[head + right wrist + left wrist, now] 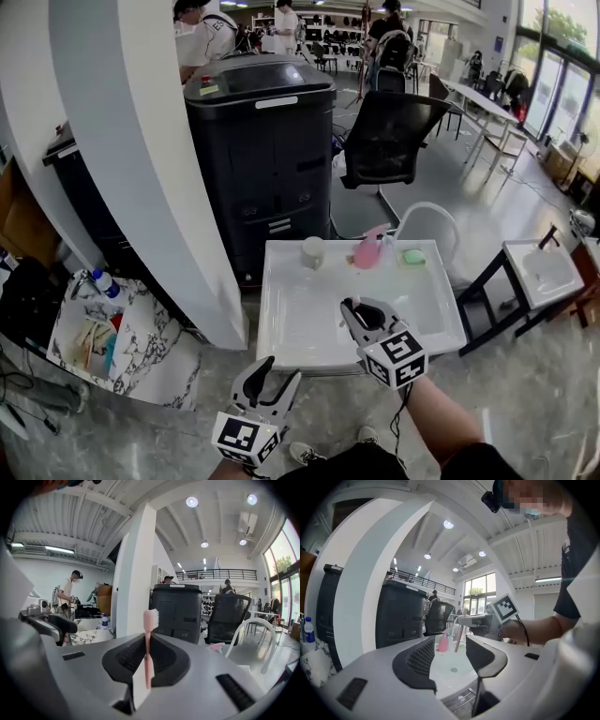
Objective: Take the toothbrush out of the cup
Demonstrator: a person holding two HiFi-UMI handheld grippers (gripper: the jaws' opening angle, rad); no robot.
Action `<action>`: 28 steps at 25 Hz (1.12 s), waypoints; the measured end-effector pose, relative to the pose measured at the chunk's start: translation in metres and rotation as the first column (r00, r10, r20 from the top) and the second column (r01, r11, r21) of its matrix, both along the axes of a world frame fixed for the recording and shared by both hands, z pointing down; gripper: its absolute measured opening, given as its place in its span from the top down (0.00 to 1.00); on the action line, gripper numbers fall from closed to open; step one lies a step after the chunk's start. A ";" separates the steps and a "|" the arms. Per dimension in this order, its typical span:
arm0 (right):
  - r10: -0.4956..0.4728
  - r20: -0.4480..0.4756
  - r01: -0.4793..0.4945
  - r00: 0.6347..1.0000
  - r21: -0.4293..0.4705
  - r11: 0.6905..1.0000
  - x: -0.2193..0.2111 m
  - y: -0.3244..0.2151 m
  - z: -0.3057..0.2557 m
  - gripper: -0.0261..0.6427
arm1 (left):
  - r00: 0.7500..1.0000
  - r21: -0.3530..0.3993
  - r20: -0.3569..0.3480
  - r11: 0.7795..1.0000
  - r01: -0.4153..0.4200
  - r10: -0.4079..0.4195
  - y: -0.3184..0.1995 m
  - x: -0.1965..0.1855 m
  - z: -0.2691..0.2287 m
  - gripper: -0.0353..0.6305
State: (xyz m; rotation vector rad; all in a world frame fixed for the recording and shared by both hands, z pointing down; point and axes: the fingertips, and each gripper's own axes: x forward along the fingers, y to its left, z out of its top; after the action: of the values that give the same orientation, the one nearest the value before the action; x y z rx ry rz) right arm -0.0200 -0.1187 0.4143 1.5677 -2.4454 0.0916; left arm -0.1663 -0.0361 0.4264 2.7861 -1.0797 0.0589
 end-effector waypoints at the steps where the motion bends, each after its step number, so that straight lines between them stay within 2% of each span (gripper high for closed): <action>1: 0.007 0.000 -0.007 1.000 0.001 1.000 0.006 0.006 -0.001 0.91 | 1.000 0.000 -0.001 1.000 -0.006 0.006 0.001 0.005 -0.001 0.62; 8: 0.031 0.019 -0.031 0.999 0.016 0.999 0.055 0.047 -0.011 0.91 | 1.000 0.008 0.007 1.000 -0.030 0.030 0.019 0.052 -0.006 0.62; 21: -0.049 0.069 0.047 0.996 0.030 0.998 0.127 0.120 -0.020 0.91 | 0.999 0.013 0.046 1.000 0.016 -0.017 0.084 0.144 -0.012 0.64; 23: -0.065 0.076 0.062 0.995 0.035 0.997 0.136 0.133 -0.022 0.91 | 0.998 0.021 0.052 0.999 0.032 -0.033 0.097 0.155 -0.013 0.67; 28: -0.105 0.090 0.102 0.990 0.042 0.994 0.156 0.165 -0.022 0.91 | 0.994 0.036 0.049 0.995 0.096 -0.098 0.127 0.173 -0.013 0.88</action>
State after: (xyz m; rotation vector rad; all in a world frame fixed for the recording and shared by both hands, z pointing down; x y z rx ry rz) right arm 0.1358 0.0459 0.3926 1.4796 -2.6093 0.1028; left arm 0.0071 0.0909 0.4130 2.7713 -1.2380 0.1018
